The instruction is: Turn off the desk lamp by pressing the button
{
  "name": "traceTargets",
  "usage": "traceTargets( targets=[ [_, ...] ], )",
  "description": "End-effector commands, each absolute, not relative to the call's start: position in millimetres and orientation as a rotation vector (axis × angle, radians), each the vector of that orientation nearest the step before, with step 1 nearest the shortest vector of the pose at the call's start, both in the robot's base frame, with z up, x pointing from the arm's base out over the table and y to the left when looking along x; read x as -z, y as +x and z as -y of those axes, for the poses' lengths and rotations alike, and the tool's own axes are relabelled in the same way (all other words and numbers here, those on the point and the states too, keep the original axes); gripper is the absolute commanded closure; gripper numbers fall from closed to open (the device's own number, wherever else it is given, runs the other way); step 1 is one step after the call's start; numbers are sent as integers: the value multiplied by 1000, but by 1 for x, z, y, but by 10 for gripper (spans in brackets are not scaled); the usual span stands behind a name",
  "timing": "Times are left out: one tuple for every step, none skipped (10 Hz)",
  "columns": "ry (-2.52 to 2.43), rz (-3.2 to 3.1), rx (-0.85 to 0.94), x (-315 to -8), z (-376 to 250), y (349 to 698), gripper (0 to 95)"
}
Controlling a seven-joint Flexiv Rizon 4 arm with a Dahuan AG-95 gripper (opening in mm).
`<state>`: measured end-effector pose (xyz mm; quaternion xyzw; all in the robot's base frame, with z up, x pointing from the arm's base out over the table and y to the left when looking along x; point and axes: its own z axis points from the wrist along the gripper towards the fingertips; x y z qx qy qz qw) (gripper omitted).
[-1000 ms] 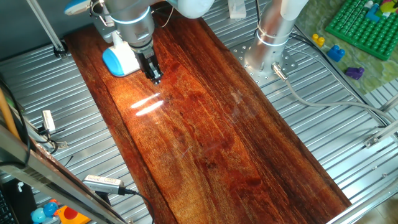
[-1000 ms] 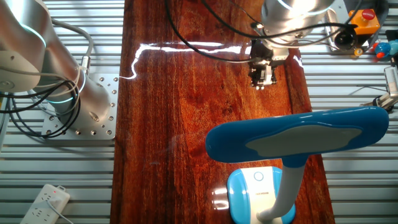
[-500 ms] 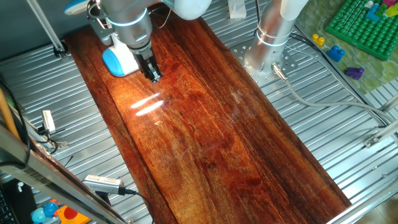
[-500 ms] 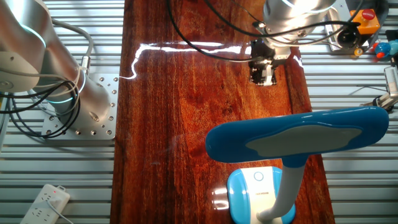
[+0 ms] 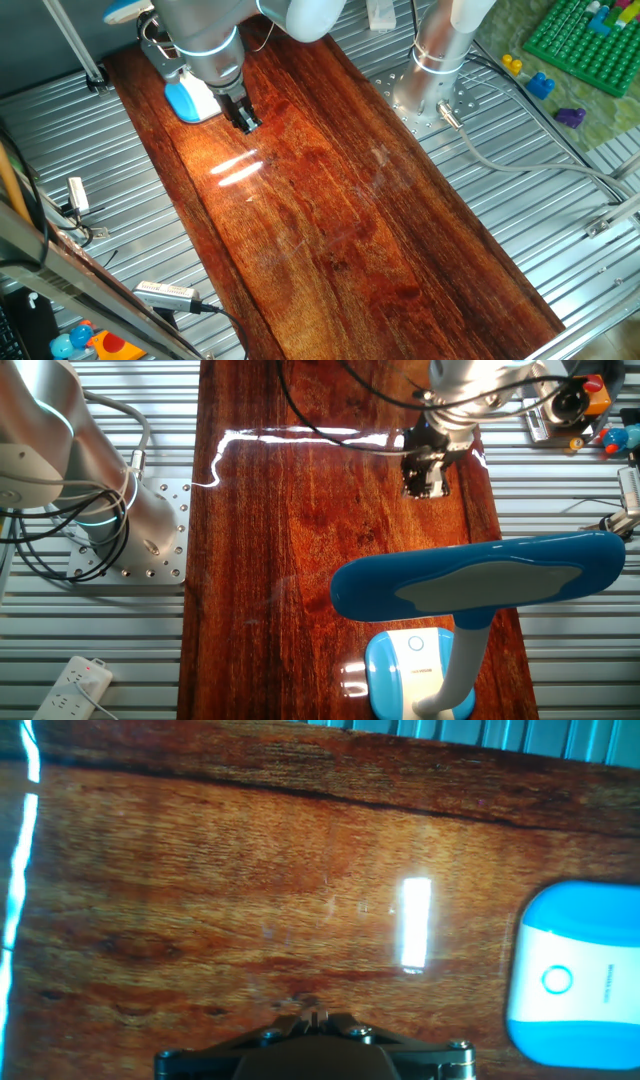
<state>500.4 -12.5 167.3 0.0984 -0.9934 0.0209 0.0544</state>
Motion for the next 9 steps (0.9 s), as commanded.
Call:
traceTargets(
  targets=[
    [386,2995,-151,-162,30,503,950],
    [411,2988,-156,-160,40,504,950],
    [438,2980,-165,-157,50,504,950],
    [459,2972,-174,-154,58,504,950],
    [495,2958,-203,-151,69,504,950],
    [528,2943,-237,-148,79,503,950],
    [553,2930,-267,-147,86,504,950],
    [586,2912,-305,-145,95,505,950],
    [610,2901,-322,-143,104,506,950]
  ],
)
